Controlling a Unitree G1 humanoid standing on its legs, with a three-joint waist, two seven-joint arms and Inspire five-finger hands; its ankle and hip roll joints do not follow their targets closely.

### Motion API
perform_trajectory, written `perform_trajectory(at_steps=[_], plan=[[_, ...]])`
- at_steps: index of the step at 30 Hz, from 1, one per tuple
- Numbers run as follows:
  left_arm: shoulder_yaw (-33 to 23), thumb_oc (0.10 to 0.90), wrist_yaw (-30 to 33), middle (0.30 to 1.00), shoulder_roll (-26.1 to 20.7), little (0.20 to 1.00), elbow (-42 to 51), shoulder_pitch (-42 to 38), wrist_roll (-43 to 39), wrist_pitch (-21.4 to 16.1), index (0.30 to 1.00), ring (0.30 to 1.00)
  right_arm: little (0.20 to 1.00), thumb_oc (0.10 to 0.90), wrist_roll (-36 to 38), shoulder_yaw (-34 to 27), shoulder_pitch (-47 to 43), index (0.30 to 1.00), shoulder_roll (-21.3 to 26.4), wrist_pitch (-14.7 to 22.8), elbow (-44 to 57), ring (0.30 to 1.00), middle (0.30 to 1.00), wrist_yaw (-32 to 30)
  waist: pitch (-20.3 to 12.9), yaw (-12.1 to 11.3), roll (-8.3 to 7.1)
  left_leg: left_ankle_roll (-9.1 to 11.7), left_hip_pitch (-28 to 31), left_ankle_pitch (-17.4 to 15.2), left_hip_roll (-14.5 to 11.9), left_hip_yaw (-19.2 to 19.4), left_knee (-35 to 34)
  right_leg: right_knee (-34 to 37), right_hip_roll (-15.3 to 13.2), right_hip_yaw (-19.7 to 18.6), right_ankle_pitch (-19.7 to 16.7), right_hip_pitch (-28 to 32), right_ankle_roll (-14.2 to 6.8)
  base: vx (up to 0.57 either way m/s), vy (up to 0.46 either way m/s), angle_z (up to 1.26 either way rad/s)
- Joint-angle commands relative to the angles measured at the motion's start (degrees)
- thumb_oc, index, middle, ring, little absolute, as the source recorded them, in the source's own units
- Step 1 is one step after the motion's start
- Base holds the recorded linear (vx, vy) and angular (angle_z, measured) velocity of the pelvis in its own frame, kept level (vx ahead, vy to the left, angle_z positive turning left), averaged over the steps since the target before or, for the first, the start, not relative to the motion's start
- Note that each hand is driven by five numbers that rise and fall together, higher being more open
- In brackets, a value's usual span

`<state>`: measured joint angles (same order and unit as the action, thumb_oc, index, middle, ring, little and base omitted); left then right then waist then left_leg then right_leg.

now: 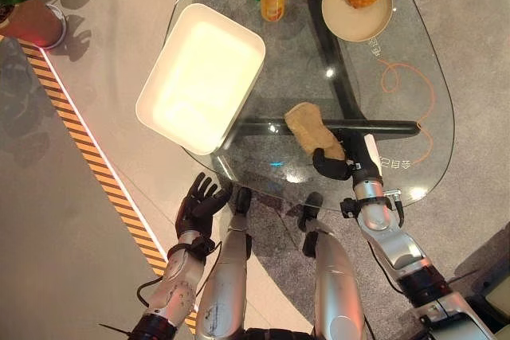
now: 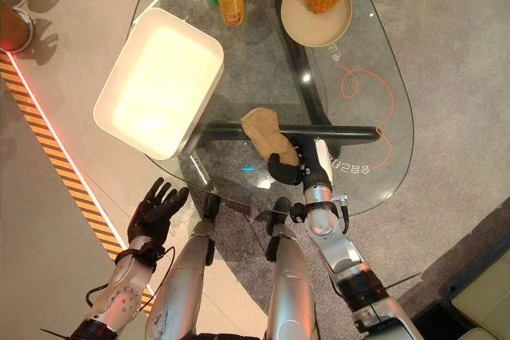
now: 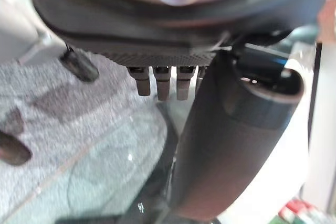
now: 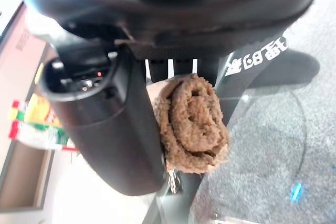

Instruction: Wipe the table with a cloth and put it in the basket.

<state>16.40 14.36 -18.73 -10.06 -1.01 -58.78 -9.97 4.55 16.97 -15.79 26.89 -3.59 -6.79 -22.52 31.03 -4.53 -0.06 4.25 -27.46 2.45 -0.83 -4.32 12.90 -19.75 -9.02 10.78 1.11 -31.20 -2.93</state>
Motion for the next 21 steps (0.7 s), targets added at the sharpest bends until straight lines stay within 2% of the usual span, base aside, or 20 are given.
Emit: perform_trajectory(at_steps=[1, 2, 7, 8, 10, 14, 15, 21], plan=[[-2.11, 0.800, -6.61, 0.900, -2.39, 0.900, 10.71, 5.04, -4.40, -0.46, 0.900, 0.900, 0.200, 0.100, 0.05, -4.57, -1.27, 0.300, 3.24, 9.14, 14.62, 0.300, 0.300, -1.94, -1.24, 1.01, 0.72, -4.47, -0.87, -2.82, 3.71, 5.63, 4.30, 4.42, 4.11, 1.99, -1.01, 5.34, 1.11, 0.00, 0.000, 0.00], [-1.67, 0.800, -9.95, 0.900, -2.59, 0.900, 12.38, 5.49, -6.48, 0.01, 0.900, 0.900, 0.200, 0.100, 0.10, -4.89, -0.60, 0.300, 3.50, 9.81, 16.01, 0.300, 0.300, -1.87, -1.24, 1.14, 0.72, -4.57, -0.71, -3.24, 3.57, 5.88, 4.58, 4.40, 4.17, 1.77, -0.86, 5.54, 1.08, 0.00, 0.000, 0.00], [0.39, 0.800, -17.97, 0.900, -2.02, 0.900, 16.07, 4.87, -15.00, 0.88, 0.900, 0.900, 0.200, 0.100, -0.98, -4.61, 0.24, 0.300, 3.61, 12.84, 18.66, 0.300, 0.300, 1.73, -1.24, 1.97, 0.39, -5.06, -1.08, -3.59, 3.46, 6.66, 5.01, 4.50, 4.35, 1.01, -1.24, 5.04, 0.99, 0.00, 0.000, 0.00], [0.39, 0.800, -17.97, 0.900, -2.02, 0.900, 16.07, 4.87, -15.00, 0.88, 0.900, 0.900, 0.200, 0.100, -0.98, -4.61, 0.24, 0.300, 3.61, 12.84, 18.66, 0.300, 0.300, 1.73, -1.24, 1.97, 0.39, -5.06, -1.08, -3.59, 3.46, 6.66, 5.01, 4.50, 4.35, 1.01, -1.24, 5.04, 0.99, 0.01, 0.027, -0.04], [1.54, 0.800, -23.34, 0.900, -1.43, 0.900, 18.06, 3.67, -20.75, 2.75, 0.900, 0.900, 0.200, 0.100, -1.53, -3.74, -0.19, 0.300, 4.45, 14.54, 20.84, 0.300, 0.300, 5.59, -1.24, 2.50, -0.08, -5.32, -1.30, -3.67, 3.38, 7.42, 4.96, 4.84, 4.51, 0.35, -1.59, 4.66, 0.83, 0.00, 0.016, -0.02], [2.18, 0.800, -25.66, 0.900, -1.42, 0.900, 18.29, 2.37, -23.66, 3.89, 0.900, 0.900, 0.200, 0.100, -0.90, -2.88, -1.18, 0.300, 5.22, 14.70, 21.71, 0.300, 0.300, 7.13, -1.24, 2.85, -0.58, -5.43, -1.46, -3.72, 3.32, 8.06, 4.92, 5.18, 4.64, -0.20, -1.92, 4.41, 0.74, 0.00, 0.008, -0.07], [2.28, 0.800, -26.62, 0.900, -1.41, 0.900, 18.46, 1.72, -24.63, 5.19, 0.900, 0.900, 0.200, 0.100, 0.38, -2.18, -1.63, 0.300, 5.44, 14.79, 22.19, 0.300, 0.300, 8.23, -1.24, 3.07, -0.90, -5.50, -1.48, -3.81, 3.28, 8.30, 4.91, 5.23, 4.78, -0.53, -1.99, 4.25, 0.69, 0.00, 0.011, -0.06], [3.04, 0.800, -30.11, 0.900, -1.41, 0.900, 19.48, 1.03, -27.20, 7.58, 0.900, 0.900, 0.200, 0.100, 1.81, 0.41, -1.74, 0.300, 4.98, 15.31, 23.32, 0.300, 0.300, 12.15, -1.24, 3.30, -0.99, -5.59, -1.56, -3.87, 3.47, 8.66, 4.98, 5.78, 4.69, -1.33, -2.35, 4.26, 0.63, 0.01, 0.016, -0.06]])
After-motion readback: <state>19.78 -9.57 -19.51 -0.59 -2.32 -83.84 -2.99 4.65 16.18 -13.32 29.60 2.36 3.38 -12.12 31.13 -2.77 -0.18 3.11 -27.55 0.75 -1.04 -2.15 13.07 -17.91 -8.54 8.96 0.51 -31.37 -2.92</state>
